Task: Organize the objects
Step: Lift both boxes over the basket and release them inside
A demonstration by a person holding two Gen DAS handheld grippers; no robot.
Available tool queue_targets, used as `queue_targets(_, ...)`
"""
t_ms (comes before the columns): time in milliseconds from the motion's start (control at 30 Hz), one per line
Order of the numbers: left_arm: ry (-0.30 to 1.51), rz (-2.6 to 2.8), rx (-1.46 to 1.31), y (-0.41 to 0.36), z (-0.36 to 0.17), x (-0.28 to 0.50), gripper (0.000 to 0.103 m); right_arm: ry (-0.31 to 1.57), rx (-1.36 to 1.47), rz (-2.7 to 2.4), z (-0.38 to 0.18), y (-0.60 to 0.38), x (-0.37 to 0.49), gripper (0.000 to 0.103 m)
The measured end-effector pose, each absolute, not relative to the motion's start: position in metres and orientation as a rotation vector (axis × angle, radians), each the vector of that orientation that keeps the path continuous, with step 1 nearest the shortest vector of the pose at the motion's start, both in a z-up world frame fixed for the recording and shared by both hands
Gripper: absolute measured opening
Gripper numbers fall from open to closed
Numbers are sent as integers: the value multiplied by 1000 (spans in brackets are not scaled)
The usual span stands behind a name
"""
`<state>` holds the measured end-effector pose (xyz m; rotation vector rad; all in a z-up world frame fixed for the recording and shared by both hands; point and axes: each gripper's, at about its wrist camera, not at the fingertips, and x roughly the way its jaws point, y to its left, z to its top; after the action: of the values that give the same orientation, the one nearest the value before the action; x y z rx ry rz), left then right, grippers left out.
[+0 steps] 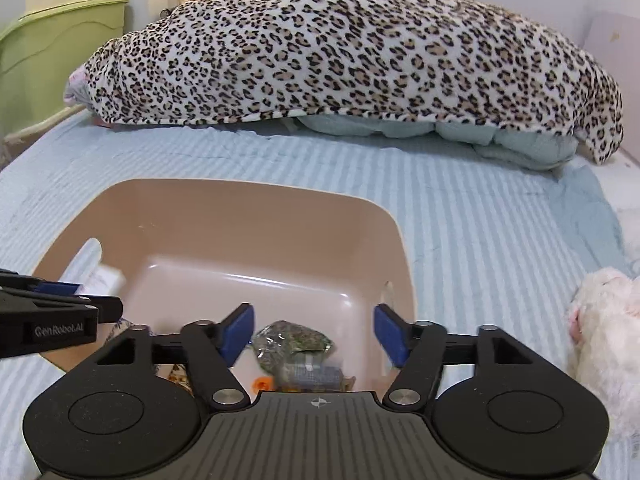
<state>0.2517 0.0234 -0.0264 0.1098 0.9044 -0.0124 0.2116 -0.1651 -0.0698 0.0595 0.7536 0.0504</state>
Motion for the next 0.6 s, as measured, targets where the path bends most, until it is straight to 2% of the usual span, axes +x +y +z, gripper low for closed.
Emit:
queue_targets(33, 891, -11, 108, 25, -24, 248, 70, 748, 63, 50, -68, -167, 208, 81)
queue_targets(133, 874, -27, 100, 29, -14, 235, 71, 726, 46, 28, -60, -170, 197, 91)
queue_targets(200, 860, -34, 102, 29, -8, 224, 71, 716, 33, 24, -56, -169, 187, 100)
queue_targets(600, 780, -71, 95, 24, 23, 156, 71, 680, 58, 66, -24, -159, 126, 103)
